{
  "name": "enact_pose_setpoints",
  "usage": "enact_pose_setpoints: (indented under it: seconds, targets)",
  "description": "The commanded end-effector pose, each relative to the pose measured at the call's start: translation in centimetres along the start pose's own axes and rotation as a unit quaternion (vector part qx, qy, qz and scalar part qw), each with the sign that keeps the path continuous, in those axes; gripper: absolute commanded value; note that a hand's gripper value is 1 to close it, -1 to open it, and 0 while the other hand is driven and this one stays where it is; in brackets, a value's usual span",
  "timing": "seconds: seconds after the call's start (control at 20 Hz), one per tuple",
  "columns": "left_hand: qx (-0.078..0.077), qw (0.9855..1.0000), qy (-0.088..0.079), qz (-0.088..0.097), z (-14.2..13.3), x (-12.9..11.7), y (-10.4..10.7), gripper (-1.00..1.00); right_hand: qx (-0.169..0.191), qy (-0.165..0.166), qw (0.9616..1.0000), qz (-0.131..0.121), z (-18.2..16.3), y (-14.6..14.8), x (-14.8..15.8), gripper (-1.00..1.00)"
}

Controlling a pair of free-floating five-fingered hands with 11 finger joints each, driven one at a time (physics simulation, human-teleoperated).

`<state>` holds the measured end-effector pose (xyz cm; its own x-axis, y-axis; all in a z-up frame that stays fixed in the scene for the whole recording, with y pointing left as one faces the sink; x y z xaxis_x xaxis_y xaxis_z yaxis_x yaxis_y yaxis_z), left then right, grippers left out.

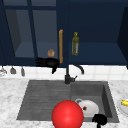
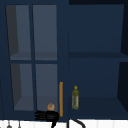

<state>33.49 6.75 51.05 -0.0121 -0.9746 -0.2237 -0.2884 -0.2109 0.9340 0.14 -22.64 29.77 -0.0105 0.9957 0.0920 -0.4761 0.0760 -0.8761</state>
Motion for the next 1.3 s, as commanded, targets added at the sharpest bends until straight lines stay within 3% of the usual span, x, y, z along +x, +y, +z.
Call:
enact_pose_setpoints:
  seconds: [0.0,0.15,0.35,0.65,0.95,1.25]
  targets:
    - [0.018,0.9995,-0.022,0.013,2.3,-0.6,0.5,-1.00,0.000,0.000,1.0000,0.000,0.0,0.0,0.0,0.00]
    - [0.020,0.9992,-0.033,0.012,3.8,-1.3,0.8,-1.00,0.000,0.000,1.0000,0.000,0.0,0.0,0.0,0.00]
    - [0.027,0.9986,-0.044,0.013,4.1,-2.0,-0.8,-1.00,0.000,0.000,1.0000,0.000,0.0,0.0,0.0,0.00]
    - [0.021,0.9960,-0.084,0.019,5.1,-1.0,-3.0,-1.00,0.000,0.000,1.0000,0.000,0.0,0.0,0.0,0.00]
    - [0.023,0.9911,-0.130,0.020,5.9,-0.4,-5.5,-1.00,0.000,0.000,1.0000,0.000,0.0,0.0,0.0,0.00]
    - [0.024,0.9840,-0.175,0.024,6.7,0.2,-8.4,-1.00,0.000,0.000,1.0000,0.000,0.0,0.0,0.0,0.00]
